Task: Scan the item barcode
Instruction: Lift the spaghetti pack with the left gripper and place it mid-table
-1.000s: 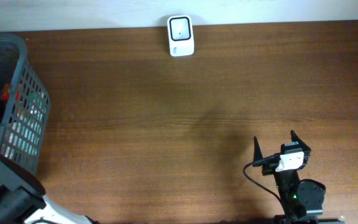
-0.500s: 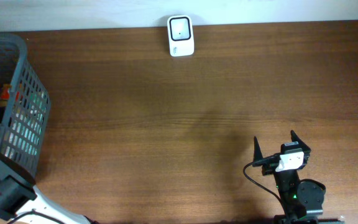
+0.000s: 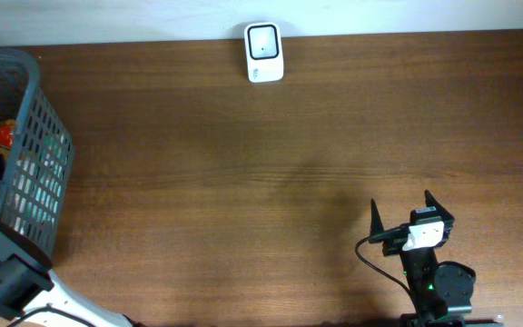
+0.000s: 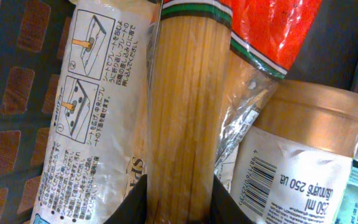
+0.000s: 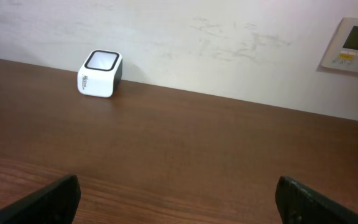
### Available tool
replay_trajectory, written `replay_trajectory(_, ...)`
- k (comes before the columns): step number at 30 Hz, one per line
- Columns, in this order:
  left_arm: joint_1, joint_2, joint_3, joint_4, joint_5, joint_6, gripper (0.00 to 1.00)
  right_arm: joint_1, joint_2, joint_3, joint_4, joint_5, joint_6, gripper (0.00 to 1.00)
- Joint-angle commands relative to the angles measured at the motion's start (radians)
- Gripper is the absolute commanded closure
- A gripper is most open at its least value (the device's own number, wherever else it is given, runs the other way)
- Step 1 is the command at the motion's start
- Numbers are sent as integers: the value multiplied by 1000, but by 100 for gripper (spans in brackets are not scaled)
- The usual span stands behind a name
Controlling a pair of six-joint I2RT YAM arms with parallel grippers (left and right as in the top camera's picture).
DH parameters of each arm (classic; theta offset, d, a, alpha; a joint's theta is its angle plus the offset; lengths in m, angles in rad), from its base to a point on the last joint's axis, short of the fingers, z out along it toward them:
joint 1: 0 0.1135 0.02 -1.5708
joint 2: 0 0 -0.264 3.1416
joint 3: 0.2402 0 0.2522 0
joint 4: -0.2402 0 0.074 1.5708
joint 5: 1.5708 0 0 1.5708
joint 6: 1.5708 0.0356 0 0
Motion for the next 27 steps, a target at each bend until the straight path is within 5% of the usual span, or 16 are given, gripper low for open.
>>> replay_trajectory(1,5,-2,-8,-6,12,-21,100,-1,-6,-9,0,5,0,1)
replay_trajectory(5,5,-131,28,-5,197,-32,100,-1,-6,-9,0,5,0,1)
replay_trajectory(18,-21,-654,45,171,386,-472,100,-1,-6,-9,0,5,0,1)
replay_trajectory(27,-519,-843,37,47,366,-509,100,-1,-6,-9,0,5,0,1)
